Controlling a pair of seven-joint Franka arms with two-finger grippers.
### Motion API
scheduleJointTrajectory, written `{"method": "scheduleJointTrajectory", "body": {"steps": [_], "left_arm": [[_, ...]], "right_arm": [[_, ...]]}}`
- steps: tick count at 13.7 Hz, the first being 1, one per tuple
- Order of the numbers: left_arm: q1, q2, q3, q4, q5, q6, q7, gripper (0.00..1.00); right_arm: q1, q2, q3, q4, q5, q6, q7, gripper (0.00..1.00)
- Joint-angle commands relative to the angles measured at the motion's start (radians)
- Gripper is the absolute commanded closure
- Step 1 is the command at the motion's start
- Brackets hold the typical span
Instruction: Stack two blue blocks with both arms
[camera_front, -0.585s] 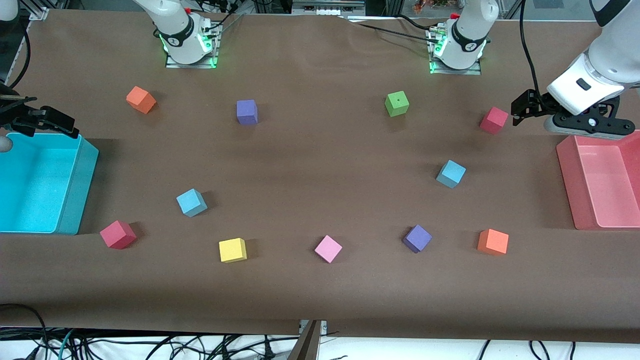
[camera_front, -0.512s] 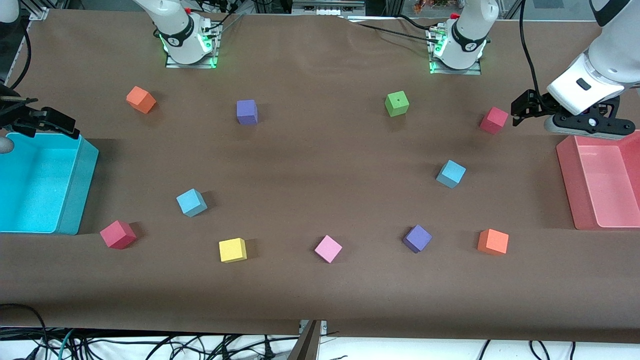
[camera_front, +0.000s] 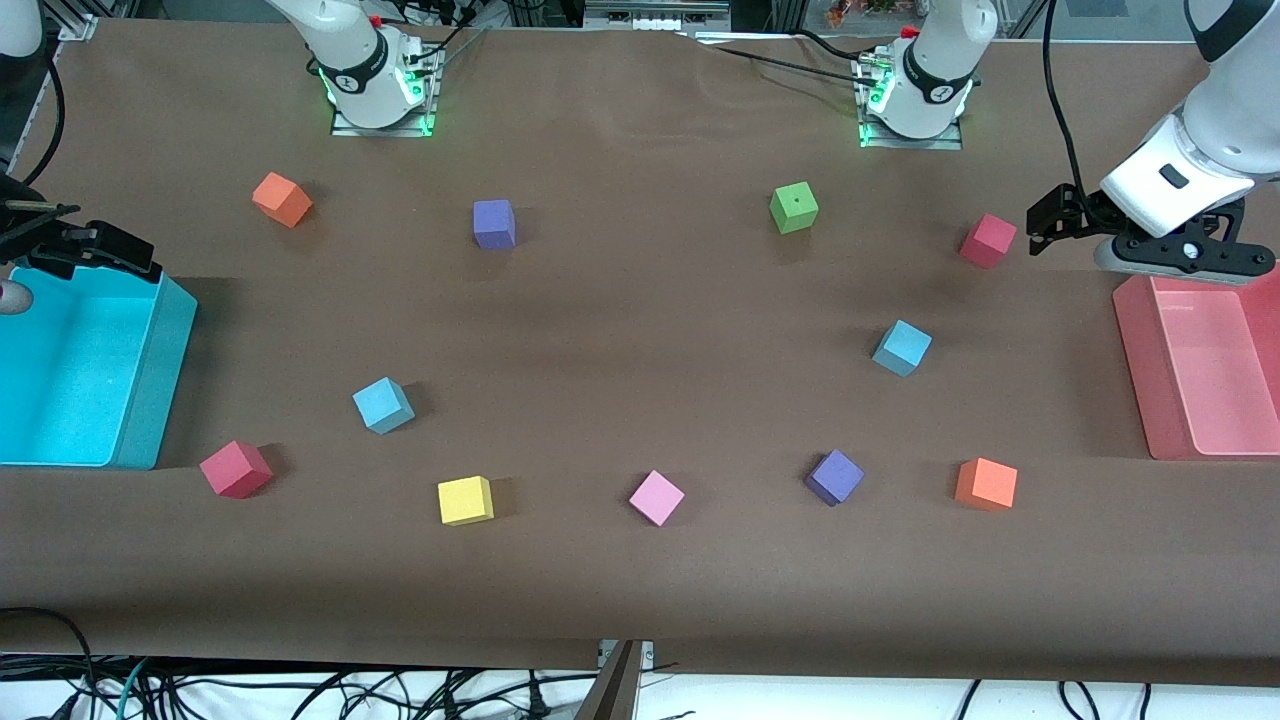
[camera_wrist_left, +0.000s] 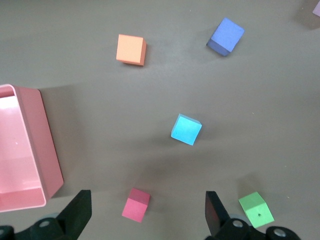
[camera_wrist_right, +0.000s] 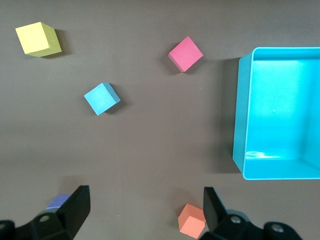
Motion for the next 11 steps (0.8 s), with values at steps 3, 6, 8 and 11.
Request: {"method": "scheduleJointTrajectory", "body": {"steps": [3, 6, 8, 11], "left_arm": [[0.015, -0.006, -0.005, -0.001, -0.036, -0.035, 0.003, 0.0], [0.009, -0.011, -0.004, -0.006, -0.053, -0.037, 0.005, 0.0], [-0.003, -0.011, -0.004, -0.009, -0.053, -0.037, 0.005, 0.0], [-0.018, -0.011, -0.004, -0.003, -0.054, -0.037, 0.003, 0.0]], "right_arm": [[-0.014, 0.01, 0.012, 0.03, -0.014, -0.027, -0.01, 0.0], [-0.014, 0.01, 0.012, 0.03, -0.01, -0.026, -0.01, 0.0], [-0.015, 0.01, 0.012, 0.03, -0.01, -0.027, -0.01, 0.0], [-0.018, 0.01, 0.009, 0.028, -0.008, -0.027, -0.01, 0.0]]}}
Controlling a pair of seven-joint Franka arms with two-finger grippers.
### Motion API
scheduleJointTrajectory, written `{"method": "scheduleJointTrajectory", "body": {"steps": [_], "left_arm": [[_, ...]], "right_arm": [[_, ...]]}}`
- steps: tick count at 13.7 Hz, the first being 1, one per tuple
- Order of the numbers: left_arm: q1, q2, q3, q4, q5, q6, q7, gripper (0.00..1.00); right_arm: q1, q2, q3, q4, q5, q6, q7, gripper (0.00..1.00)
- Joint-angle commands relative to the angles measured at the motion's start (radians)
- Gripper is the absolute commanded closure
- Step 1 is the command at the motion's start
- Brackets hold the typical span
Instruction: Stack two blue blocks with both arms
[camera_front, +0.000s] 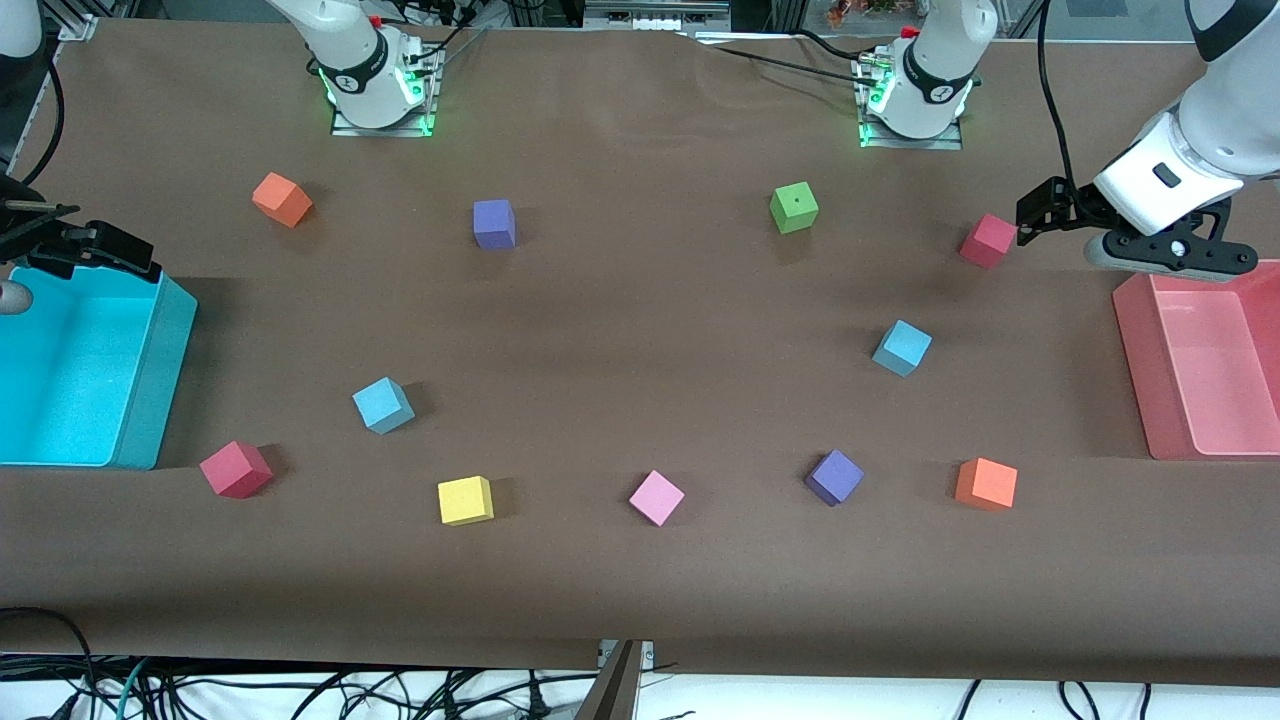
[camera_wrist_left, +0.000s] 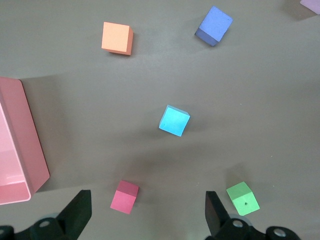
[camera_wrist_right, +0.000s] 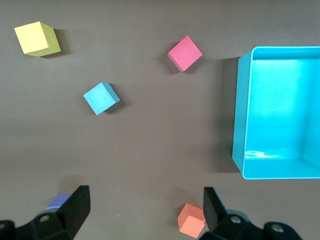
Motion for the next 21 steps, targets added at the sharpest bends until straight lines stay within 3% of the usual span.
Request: {"method": "scheduleJointTrajectory", "body": {"steps": [1, 21], "left_arm": [[-0.013, -0.011, 0.005, -0.003, -0.018, -0.012, 0.003, 0.0], [-0.005, 0.058, -0.005, 0.076, -0.02, -0.055, 0.006, 0.0]], "right_arm": [[-0.021, 0.01, 0.009, 0.028, -0.007, -0.026, -0.01, 0.0], [-0.021, 0.017, 0.012, 0.028, -0.015, -0.018, -0.003, 0.0]]}}
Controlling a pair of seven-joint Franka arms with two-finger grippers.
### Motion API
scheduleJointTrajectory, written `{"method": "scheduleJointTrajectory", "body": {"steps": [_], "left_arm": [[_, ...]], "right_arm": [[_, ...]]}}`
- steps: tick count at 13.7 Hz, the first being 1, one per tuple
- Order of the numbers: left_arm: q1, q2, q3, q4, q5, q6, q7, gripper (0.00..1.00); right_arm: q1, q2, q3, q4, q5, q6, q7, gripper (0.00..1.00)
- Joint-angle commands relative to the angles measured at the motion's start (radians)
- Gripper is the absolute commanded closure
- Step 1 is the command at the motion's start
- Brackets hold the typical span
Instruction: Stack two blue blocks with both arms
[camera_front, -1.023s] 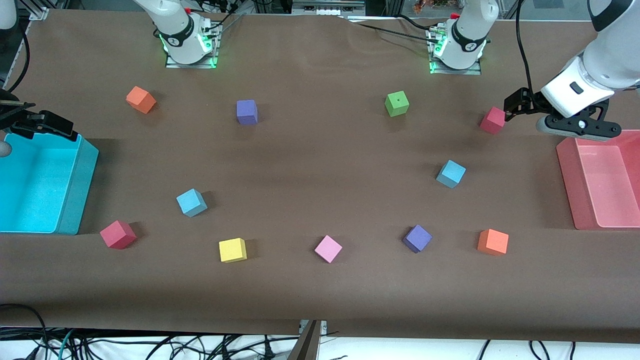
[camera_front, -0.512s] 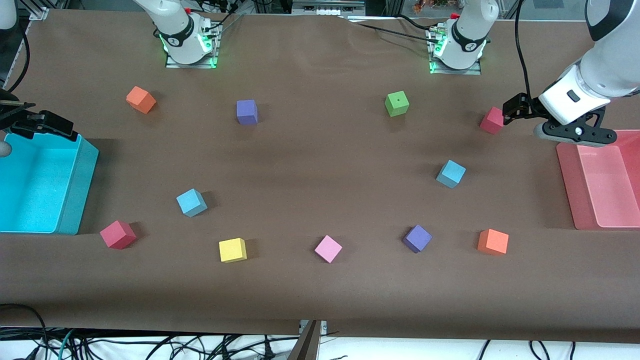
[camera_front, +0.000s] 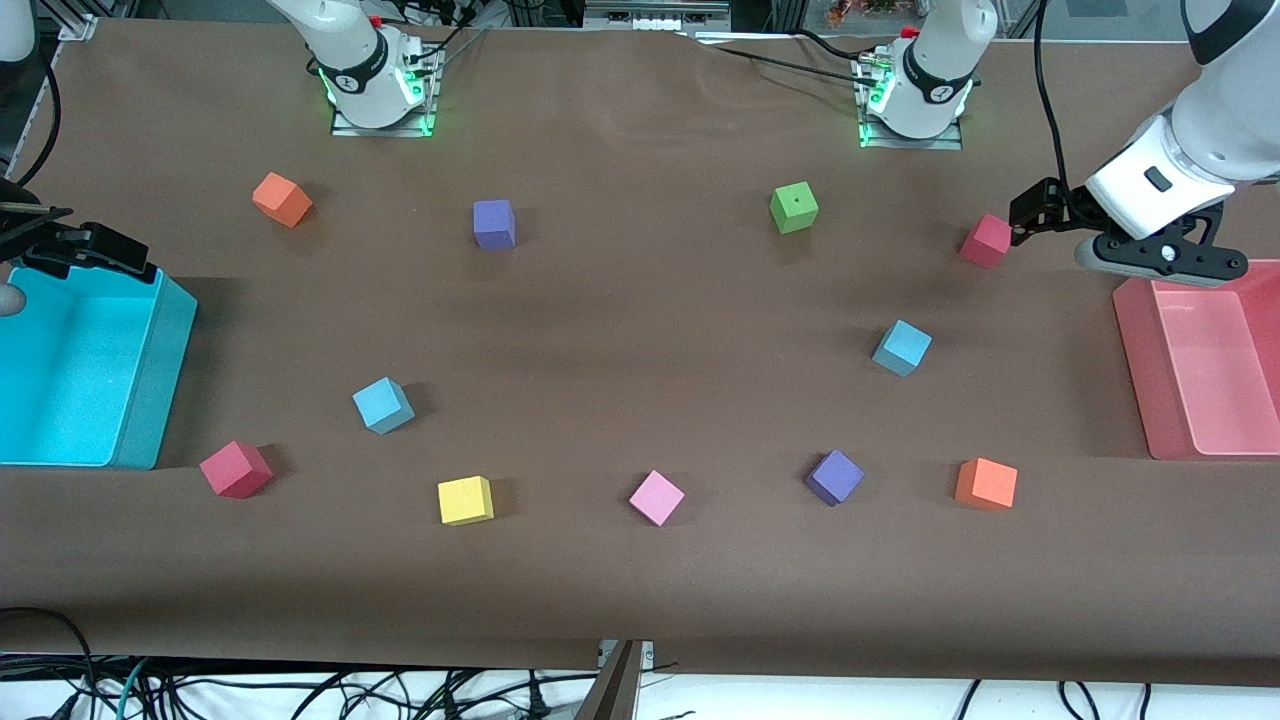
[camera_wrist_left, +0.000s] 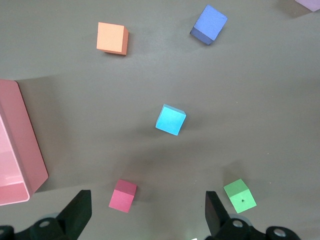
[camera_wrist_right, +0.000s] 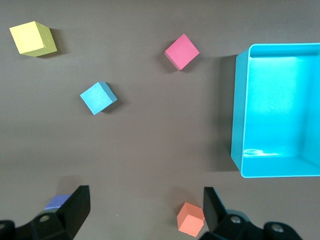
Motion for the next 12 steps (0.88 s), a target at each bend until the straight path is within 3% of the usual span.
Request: {"method": "scheduleJointTrajectory", "body": {"steps": [1, 5, 12], "left_arm": [[0.004, 0.027, -0.002, 0.032, -0.02, -0.024, 0.008, 0.0], [0.001, 0.027, -0.016, 0.034, -0.02, -0.019, 0.006, 0.0], [0.01, 0.056, -0.014, 0.034, -0.018, -0.018, 0.006, 0.0]], "right_arm": [[-0.009, 0.012, 0.012, 0.028, -0.015, -0.016, -0.004, 0.0], [0.004, 0.038, 0.021, 0.027, -0.007, 0.004, -0.003, 0.0], [0.128, 0.133, 0.038, 0.021, -0.004, 0.045, -0.004, 0.0]]}}
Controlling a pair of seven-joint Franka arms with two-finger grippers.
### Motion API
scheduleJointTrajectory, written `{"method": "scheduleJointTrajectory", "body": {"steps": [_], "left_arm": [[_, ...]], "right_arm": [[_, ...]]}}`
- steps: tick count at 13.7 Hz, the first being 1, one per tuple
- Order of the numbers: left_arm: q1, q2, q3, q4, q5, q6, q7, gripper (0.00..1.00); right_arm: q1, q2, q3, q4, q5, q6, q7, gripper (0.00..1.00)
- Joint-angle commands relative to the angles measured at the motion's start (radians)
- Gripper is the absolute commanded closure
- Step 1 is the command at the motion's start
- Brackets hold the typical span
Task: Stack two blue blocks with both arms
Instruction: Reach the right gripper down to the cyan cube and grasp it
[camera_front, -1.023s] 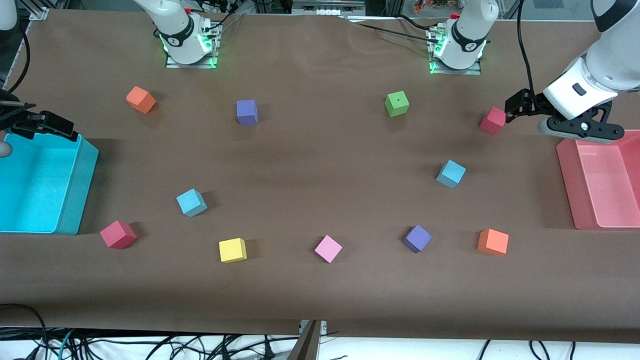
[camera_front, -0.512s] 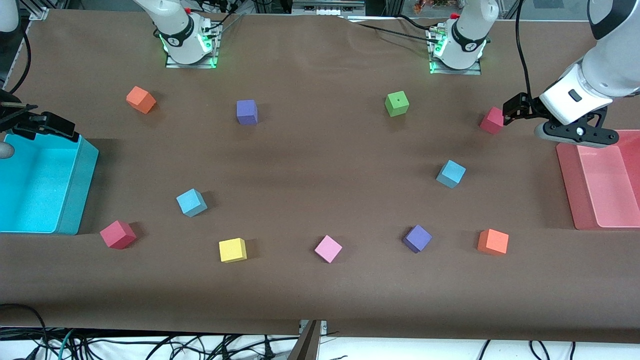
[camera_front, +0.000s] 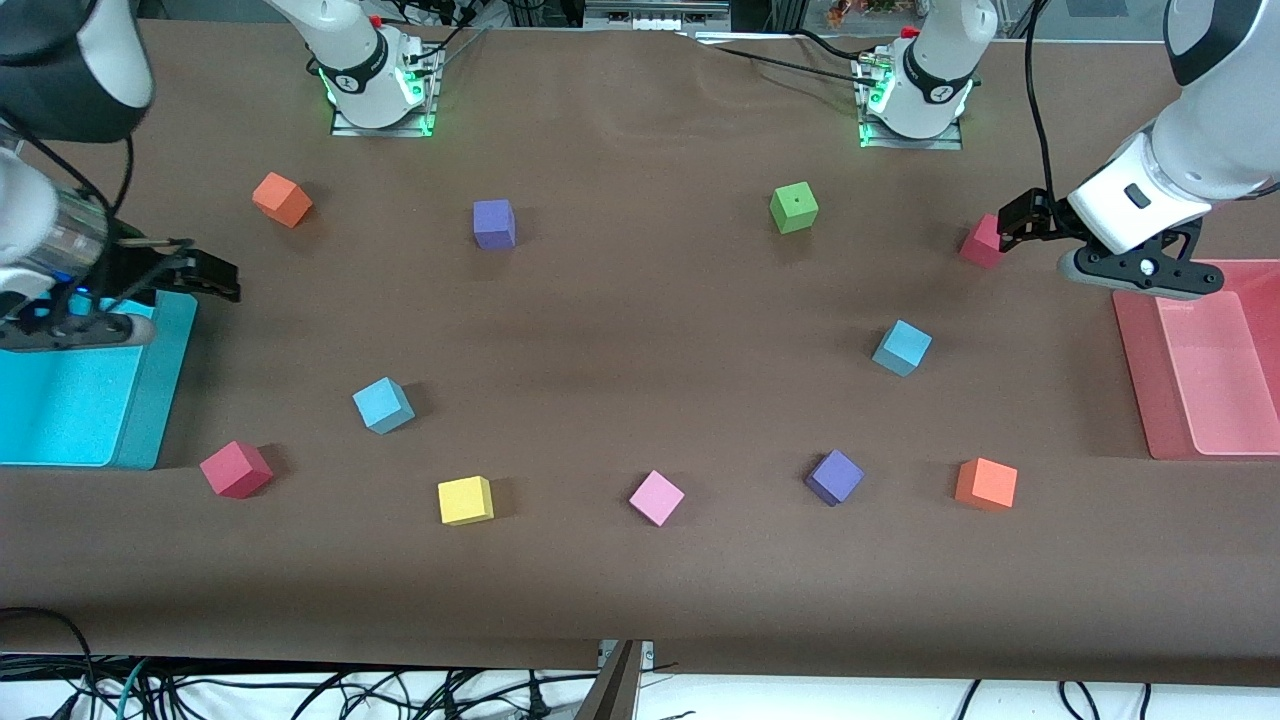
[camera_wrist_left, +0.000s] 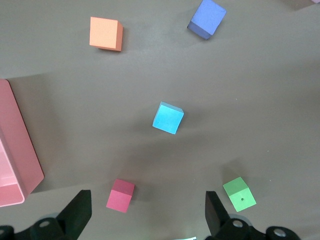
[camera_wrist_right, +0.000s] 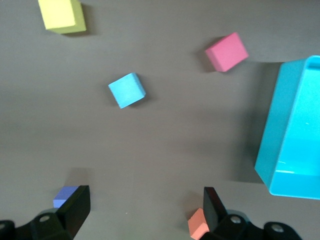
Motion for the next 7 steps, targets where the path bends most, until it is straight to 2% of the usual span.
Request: {"method": "scheduleJointTrajectory", "body": {"steps": [1, 4, 7], "left_arm": [[0.006, 0.022, -0.002, 0.031, -0.018, -0.016, 0.006, 0.0], [0.006, 0.022, -0.004, 0.031, -0.018, -0.018, 0.006, 0.0], [0.005, 0.022, -0.004, 0.031, -0.018, -0.018, 0.003, 0.0]], "right_arm": [[0.043, 0.065, 0.001, 0.017, -0.004, 0.052, -0.022, 0.0], [0.081, 0.143, 0.002, -0.002, -0.001, 0.166, -0.15, 0.0], [0.113, 0.202, 0.007, -0.086, -0.002, 0.324, -0.189, 0.0]]}}
